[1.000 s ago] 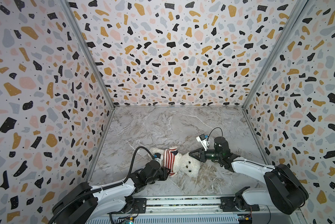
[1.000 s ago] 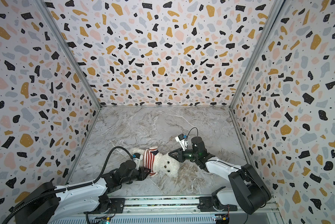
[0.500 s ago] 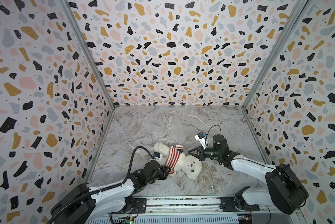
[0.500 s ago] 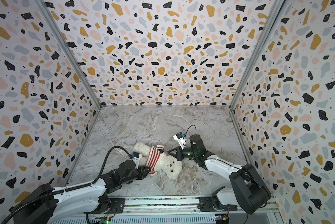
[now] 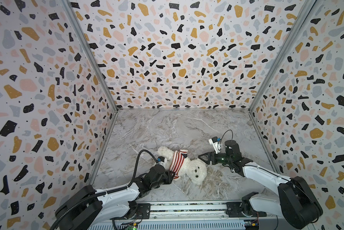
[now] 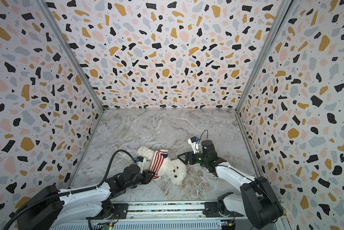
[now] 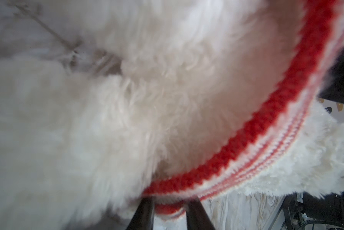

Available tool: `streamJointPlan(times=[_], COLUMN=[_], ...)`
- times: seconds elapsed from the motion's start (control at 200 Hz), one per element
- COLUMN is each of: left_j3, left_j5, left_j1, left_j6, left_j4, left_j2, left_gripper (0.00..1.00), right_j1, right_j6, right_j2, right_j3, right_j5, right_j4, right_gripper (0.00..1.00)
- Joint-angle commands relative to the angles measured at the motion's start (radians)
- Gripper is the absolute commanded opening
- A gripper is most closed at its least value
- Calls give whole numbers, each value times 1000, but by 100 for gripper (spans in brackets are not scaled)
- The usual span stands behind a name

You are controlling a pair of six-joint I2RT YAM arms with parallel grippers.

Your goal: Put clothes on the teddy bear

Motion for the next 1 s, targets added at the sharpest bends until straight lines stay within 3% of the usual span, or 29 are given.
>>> streamJointPlan(times=[0.0,0.235,0.531,0.706,0.996], left_j3=[-28,-31,-38,-34,-38], left_j5=[-10,-8,-8,-8,-12], left_j1=[-2,-2,-2,-2,-2], left_j6=[16,31,34,37,29], left_j4=[30,45,50,43,35], left_j2=[12,48,47,44,31], left_gripper=[27,26,25,25,25], right_j1=[-27,-29,-1,36,50], right_j6=[69,125,163,172,122], right_j2=[-52,50,144,195,149], right_j3=[-48,-78,-60,-46,-5], right_j5=[-46,-165,-238,-241,-206], right_j4=[34,187,327,362,307], right_gripper=[84,84,74,50,4])
